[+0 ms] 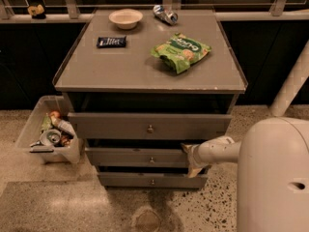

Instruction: Open middle drawer

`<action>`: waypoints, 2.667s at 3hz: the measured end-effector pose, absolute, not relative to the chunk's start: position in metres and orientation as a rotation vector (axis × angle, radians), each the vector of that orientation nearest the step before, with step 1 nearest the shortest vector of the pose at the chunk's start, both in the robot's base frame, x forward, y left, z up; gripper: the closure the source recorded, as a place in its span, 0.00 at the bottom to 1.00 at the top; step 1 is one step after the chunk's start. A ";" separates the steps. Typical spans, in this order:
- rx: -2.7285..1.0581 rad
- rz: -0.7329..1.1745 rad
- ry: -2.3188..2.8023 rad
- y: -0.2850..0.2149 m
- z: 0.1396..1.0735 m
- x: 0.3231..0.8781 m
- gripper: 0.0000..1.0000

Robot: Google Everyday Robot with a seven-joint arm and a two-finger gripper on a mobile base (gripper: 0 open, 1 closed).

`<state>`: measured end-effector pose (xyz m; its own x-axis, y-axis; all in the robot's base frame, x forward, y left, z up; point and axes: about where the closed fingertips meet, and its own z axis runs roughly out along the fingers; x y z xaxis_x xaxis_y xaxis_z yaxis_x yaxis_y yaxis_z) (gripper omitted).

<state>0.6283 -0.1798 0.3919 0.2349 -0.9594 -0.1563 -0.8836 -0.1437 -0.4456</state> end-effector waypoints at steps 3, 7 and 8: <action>-2.069 -0.228 1.687 -0.180 0.392 0.628 0.87; -2.059 -0.245 1.611 -0.186 0.389 0.587 1.00; -2.059 -0.245 1.611 -0.186 0.389 0.587 1.00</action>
Offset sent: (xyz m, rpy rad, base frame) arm 0.0000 0.0000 0.0000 0.0000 0.0000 0.0000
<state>0.5866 -0.1858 0.3887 0.2802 -0.9456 -0.1655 -0.8535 -0.1665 -0.4938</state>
